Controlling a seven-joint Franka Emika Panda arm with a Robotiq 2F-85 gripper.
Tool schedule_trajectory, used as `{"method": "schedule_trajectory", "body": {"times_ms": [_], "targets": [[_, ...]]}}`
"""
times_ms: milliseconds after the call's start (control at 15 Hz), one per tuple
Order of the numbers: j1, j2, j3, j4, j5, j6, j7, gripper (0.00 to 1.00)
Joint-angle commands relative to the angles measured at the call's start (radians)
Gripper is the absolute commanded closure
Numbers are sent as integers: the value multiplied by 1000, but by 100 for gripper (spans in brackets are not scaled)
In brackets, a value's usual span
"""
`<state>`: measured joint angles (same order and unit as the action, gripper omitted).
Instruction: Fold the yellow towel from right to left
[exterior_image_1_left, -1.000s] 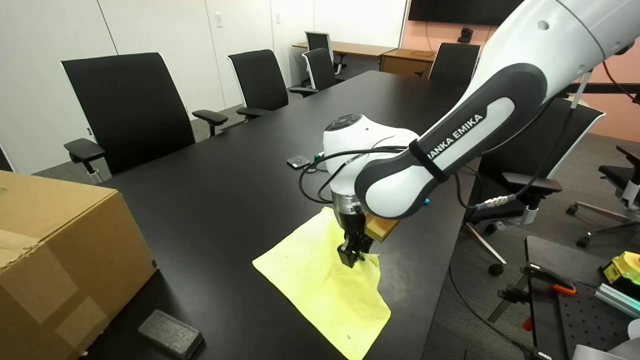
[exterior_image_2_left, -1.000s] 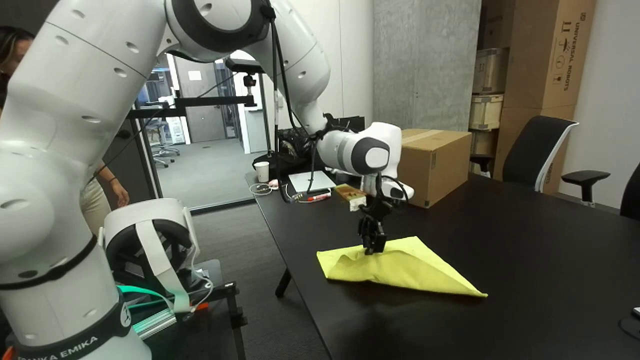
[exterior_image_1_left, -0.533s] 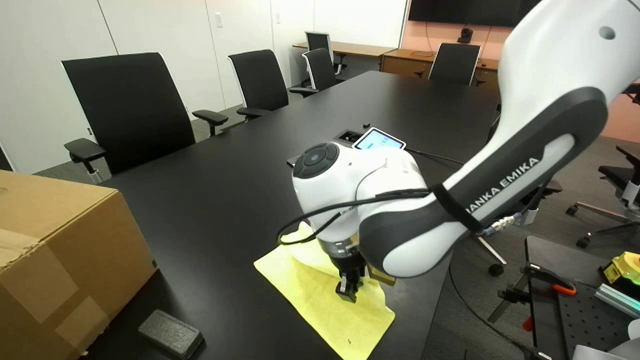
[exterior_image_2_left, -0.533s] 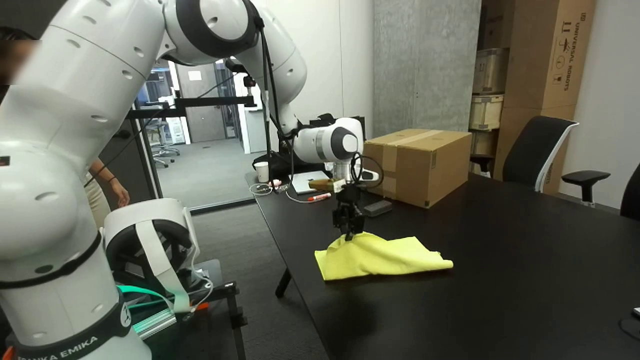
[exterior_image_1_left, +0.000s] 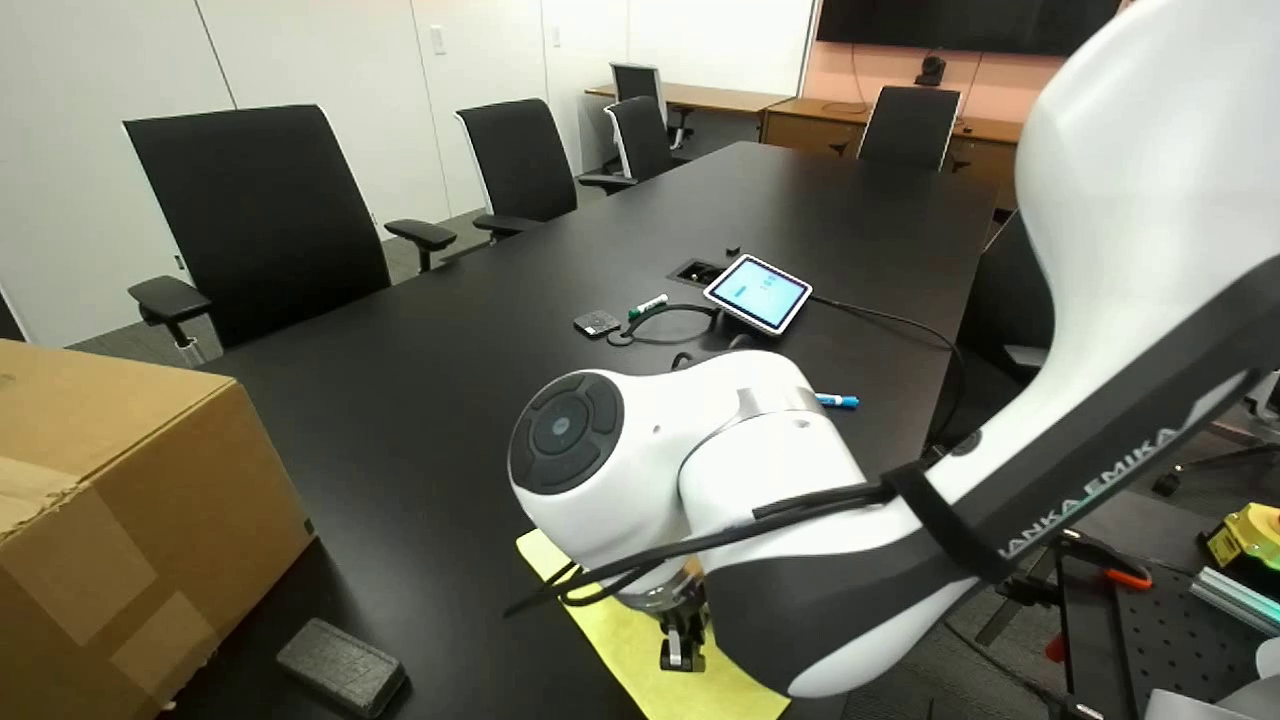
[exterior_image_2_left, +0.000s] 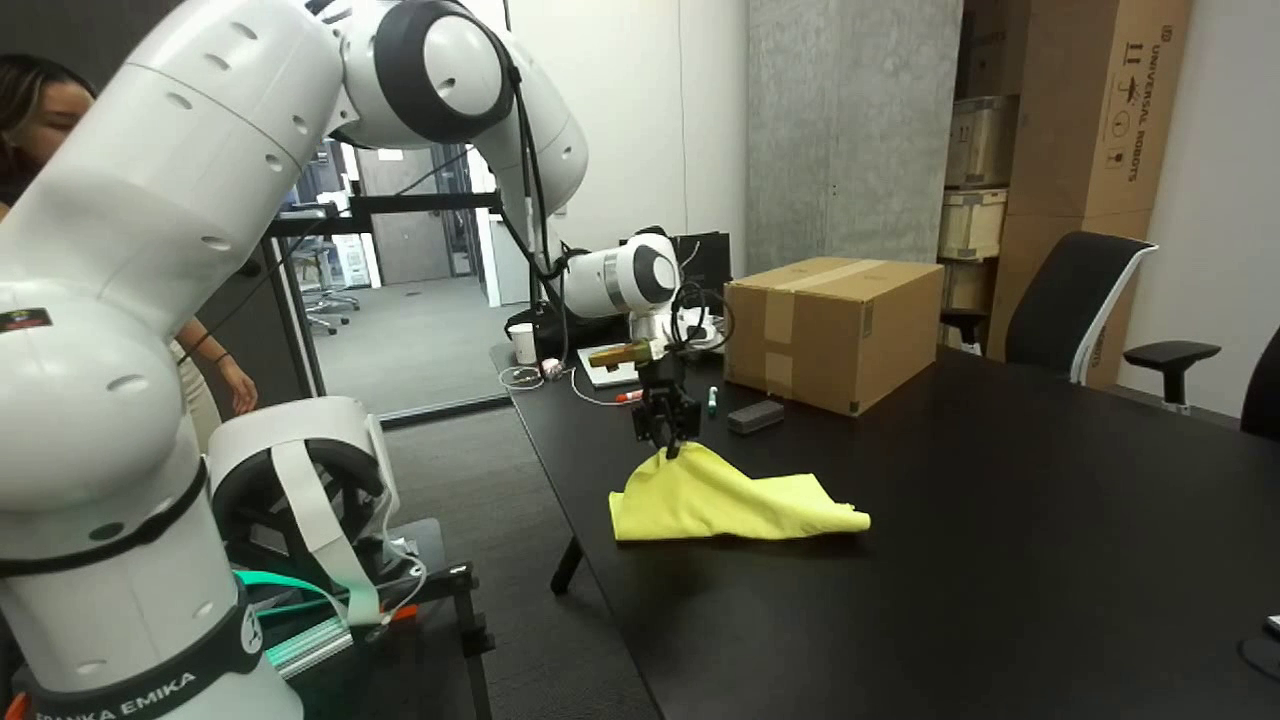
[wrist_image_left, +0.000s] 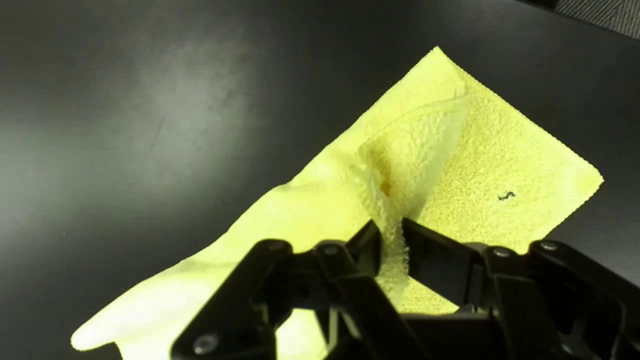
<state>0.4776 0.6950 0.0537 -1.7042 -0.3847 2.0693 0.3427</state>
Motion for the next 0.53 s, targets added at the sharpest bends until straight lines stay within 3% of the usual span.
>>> {"method": "schedule_trajectory", "body": {"times_ms": [0, 267, 333, 467], "targets": [[23, 79, 12, 135, -35, -100, -61, 92], [41, 139, 19, 212, -59, -125, -101, 90], [44, 148, 20, 225, -61, -122, -109, 64], [47, 165, 16, 245, -70, -107, -116, 58]]}}
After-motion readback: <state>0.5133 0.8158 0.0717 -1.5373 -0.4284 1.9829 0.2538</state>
